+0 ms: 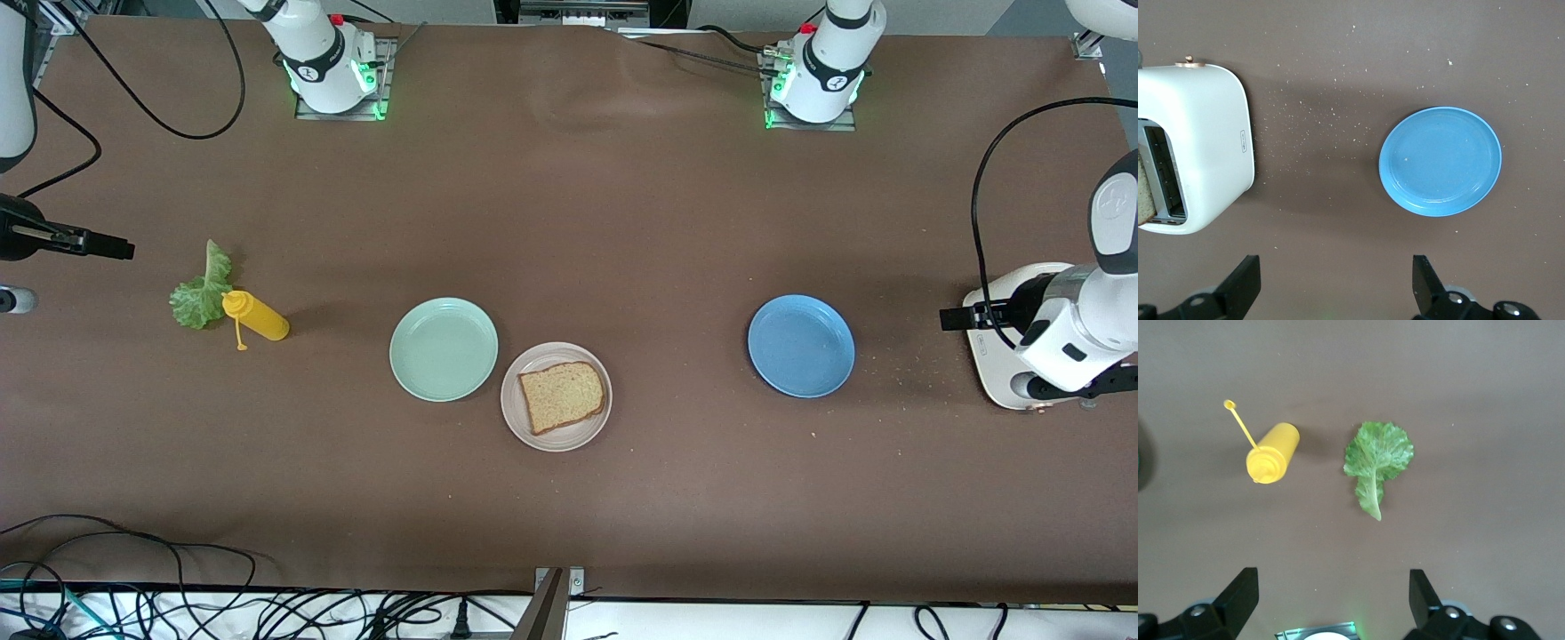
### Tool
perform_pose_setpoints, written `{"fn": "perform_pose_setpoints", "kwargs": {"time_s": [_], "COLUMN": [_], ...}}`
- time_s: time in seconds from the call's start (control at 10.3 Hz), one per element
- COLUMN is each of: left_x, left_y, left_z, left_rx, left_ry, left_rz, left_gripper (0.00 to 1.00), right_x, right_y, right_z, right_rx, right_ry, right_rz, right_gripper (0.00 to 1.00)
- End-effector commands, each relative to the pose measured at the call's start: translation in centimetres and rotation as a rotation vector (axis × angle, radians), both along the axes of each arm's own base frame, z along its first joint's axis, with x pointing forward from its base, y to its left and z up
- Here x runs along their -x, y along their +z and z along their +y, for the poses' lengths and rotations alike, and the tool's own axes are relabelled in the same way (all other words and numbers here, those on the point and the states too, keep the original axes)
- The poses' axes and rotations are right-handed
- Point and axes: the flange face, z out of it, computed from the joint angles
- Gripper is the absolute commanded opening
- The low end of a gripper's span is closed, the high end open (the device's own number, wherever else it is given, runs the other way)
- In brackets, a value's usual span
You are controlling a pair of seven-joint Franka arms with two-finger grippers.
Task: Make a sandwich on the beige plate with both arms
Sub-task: 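Reach the right gripper down and grasp the green lettuce leaf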
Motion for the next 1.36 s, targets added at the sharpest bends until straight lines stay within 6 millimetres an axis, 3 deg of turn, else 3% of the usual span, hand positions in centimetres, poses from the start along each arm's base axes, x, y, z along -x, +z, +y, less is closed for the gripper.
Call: {"fn": "perform_pose_setpoints", "kwargs": {"time_s": [0.0, 0.1, 0.19, 0.78, 0.97, 1.16, 1.26], "left_x": [0.4, 0.5, 0.5, 0.5, 0.5, 0.5, 0.5], "left_y": [0.7, 0.8, 0.8, 0.5, 0.5, 0.3, 0.3], "left_z": [1.1, 1.1, 1.1, 1.2, 1.2, 1.0, 1.0], "left_rx": [-0.022, -0.021, -0.021, -0.024, -0.024, -0.024, -0.024], "left_ry": [-0.012, -0.011, -0.01, -0.008, -0.008, -0.006, -0.006], "left_rz": [0.007, 0.005, 0.005, 0.011, 0.011, 0.014, 0.014], "left_gripper": [1.0, 1.0, 1.0, 1.0, 1.0, 1.0, 1.0], "right_x": [1.0, 1.1, 1.7, 5.4, 5.4, 5.6, 5.8], "right_y": [-1.5, -2.0, -3.8, -17.9, -22.4, -27.0, -28.1], "right_z": [-0.3, -0.3, -1.1, -2.9, -4.5, -4.8, -4.8], "right_rx": [-0.008, -0.006, -0.005, 0.017, 0.036, 0.051, 0.054], "right_ry": [-0.016, -0.013, -0.027, -0.025, -0.008, -0.002, 0.001], "right_rz": [-0.004, 0.007, 0.024, -0.047, -0.043, -0.018, -0.013], "right_gripper": [1.0, 1.0, 1.0, 1.0, 1.0, 1.0, 1.0]}}
